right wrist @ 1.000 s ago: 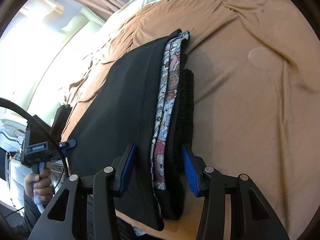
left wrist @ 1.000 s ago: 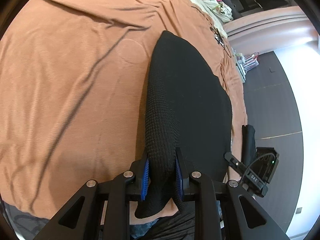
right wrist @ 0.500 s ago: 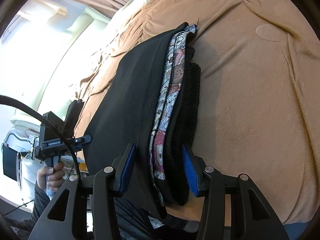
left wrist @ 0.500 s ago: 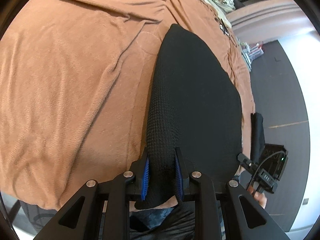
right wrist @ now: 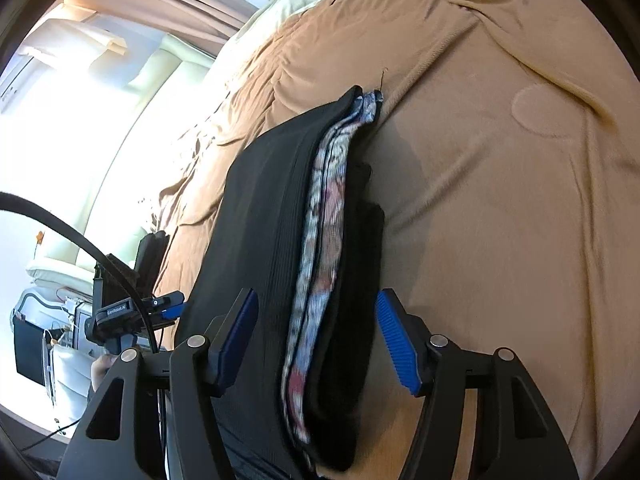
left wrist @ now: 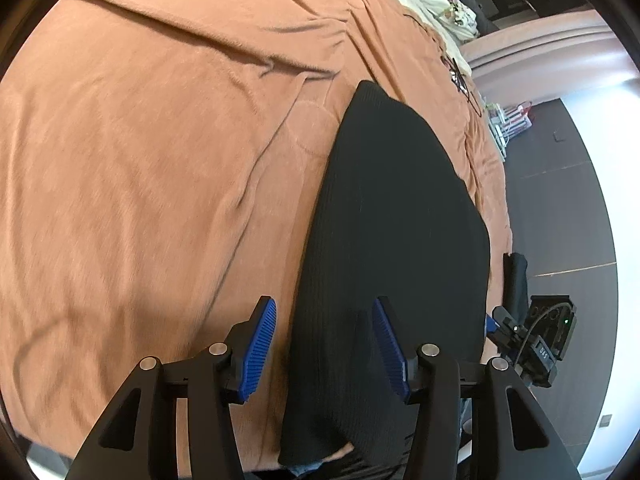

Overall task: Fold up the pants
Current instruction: 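Press the folded shorts flat along their length with both open tools, then grasp the folded shorts with the right tool while the left tool grasps their end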

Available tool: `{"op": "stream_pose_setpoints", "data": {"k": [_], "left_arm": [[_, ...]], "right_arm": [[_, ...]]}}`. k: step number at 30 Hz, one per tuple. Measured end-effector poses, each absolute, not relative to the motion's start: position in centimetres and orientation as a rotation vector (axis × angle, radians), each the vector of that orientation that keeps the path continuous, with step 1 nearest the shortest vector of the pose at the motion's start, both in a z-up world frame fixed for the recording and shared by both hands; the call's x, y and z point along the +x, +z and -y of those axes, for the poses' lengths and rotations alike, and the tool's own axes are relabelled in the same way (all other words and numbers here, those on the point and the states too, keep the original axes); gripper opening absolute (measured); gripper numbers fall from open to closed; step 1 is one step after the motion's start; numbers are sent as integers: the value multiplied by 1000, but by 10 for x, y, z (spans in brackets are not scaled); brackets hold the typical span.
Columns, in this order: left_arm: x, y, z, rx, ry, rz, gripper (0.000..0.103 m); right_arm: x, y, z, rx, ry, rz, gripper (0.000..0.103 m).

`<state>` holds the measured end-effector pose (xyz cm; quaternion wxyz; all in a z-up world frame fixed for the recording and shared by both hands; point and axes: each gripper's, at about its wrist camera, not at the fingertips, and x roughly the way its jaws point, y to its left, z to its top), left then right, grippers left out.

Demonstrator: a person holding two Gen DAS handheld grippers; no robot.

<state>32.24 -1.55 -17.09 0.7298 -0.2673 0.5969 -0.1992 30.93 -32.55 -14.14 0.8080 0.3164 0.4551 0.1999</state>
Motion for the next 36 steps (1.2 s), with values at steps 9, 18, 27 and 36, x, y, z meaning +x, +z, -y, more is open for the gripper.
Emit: {"op": "stream_pose_setpoints", "data": {"k": [9, 18, 27, 36], "left_arm": [[359, -176, 32, -582, -483, -1325, 52], [385, -187, 38, -569, -502, -1335, 52], [404, -186, 41, -562, -517, -1287, 52], [424, -190, 49, -575, -548, -1280, 52]], "right_arm": [[340, -163, 308, 739, 440, -1021, 66], [361, -181, 314, 825, 499, -1001, 66], [358, -174, 314, 808, 562, -936, 66], [381, -182, 300, 768, 552, -999, 66]]}}
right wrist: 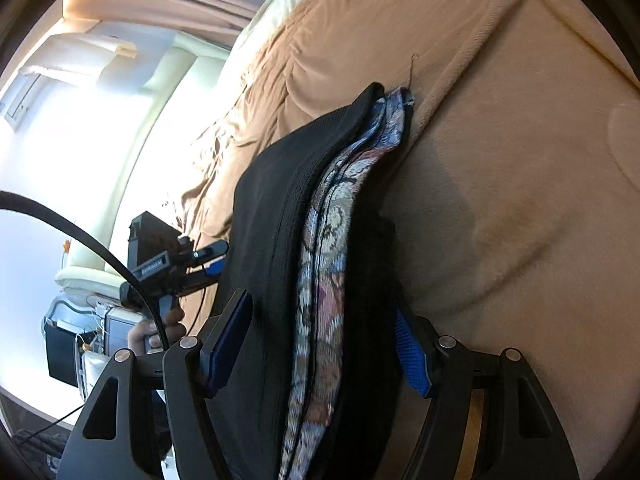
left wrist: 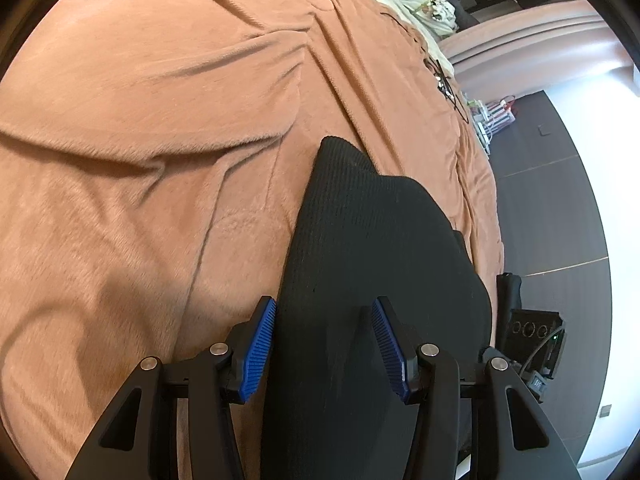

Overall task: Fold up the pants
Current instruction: 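Grasp the folded shorts with the right tool while the left tool grasps their end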

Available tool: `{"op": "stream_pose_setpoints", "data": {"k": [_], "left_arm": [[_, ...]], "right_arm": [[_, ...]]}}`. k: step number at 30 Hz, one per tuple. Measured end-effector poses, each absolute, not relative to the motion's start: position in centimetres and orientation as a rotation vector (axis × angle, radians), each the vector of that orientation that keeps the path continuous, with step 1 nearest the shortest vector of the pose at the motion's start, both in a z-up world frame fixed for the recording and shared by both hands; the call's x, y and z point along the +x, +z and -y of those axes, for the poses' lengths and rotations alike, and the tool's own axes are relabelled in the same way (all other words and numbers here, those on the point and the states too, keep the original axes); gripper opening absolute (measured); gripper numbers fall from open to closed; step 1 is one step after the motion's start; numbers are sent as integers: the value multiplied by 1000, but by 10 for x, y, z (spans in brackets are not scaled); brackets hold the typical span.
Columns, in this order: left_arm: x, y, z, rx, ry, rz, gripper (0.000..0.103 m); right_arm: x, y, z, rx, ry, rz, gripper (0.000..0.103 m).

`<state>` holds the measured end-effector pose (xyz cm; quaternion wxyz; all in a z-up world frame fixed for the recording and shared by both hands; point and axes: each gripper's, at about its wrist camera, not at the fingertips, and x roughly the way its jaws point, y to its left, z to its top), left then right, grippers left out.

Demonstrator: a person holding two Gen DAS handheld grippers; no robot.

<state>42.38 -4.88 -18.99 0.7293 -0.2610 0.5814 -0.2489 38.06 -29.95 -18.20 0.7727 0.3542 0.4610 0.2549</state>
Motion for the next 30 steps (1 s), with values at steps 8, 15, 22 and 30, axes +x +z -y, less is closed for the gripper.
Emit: {"op": "stream_pose_setpoints", "data": {"k": [8, 15, 22, 30], "left_arm": [[434, -189, 56, -562, -561, -1274, 34], [425, -174, 62, -499, -579, -1224, 12], [411, -142, 58, -500, -604, -1156, 9], [385, -107, 48, -505, -606, -1070, 9]], "right_arm": [[392, -173, 291, 714, 512, -1018, 47], [384, -149, 275, 657, 503, -965, 35], [366, -121, 250, 587, 509, -895, 31], [335, -89, 220, 520, 516, -821, 30]]}}
